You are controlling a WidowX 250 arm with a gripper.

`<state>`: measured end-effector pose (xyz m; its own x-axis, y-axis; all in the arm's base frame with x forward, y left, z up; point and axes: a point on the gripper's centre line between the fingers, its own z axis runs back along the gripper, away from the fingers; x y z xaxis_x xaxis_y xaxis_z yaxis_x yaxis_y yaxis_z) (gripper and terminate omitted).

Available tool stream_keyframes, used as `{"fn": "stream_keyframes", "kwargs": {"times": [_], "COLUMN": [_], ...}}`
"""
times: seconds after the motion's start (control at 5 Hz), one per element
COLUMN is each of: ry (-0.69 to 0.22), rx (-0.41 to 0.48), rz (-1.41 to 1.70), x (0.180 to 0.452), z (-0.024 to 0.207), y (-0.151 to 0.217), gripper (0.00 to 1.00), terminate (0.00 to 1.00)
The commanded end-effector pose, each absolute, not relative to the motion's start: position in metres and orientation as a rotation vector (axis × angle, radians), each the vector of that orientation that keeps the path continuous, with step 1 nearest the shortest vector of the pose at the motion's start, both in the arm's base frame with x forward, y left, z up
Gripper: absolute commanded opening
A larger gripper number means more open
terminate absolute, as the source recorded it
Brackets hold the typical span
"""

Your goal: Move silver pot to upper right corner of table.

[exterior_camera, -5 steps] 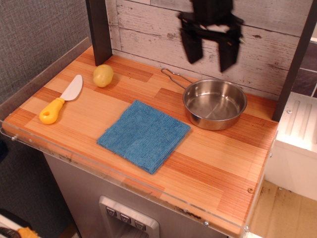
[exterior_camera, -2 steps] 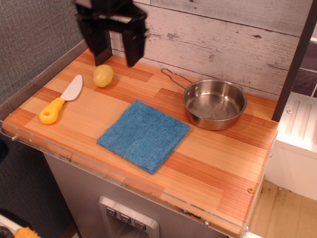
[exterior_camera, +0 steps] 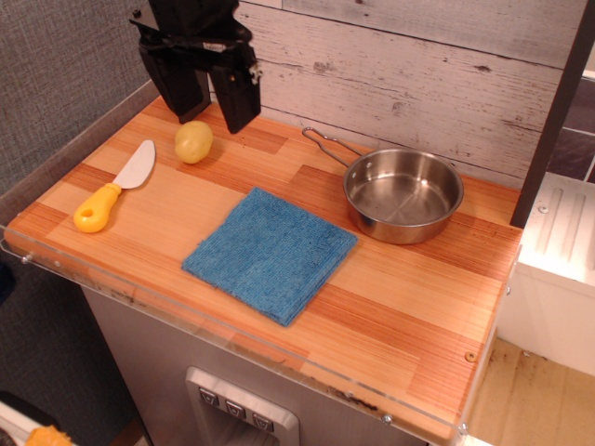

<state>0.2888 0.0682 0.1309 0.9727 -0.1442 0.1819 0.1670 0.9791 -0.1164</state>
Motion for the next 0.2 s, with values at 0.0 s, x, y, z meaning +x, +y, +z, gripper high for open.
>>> {"fn": "stream_keyframes", "kwargs": {"times": [0.0], "ry": [-0.210], "rx": [-0.116], "rz": [-0.165], "x": [0.2821], "z": [0.1434], "y": [0.0672], "gripper": [1.00], "terminate": [1.00]}}
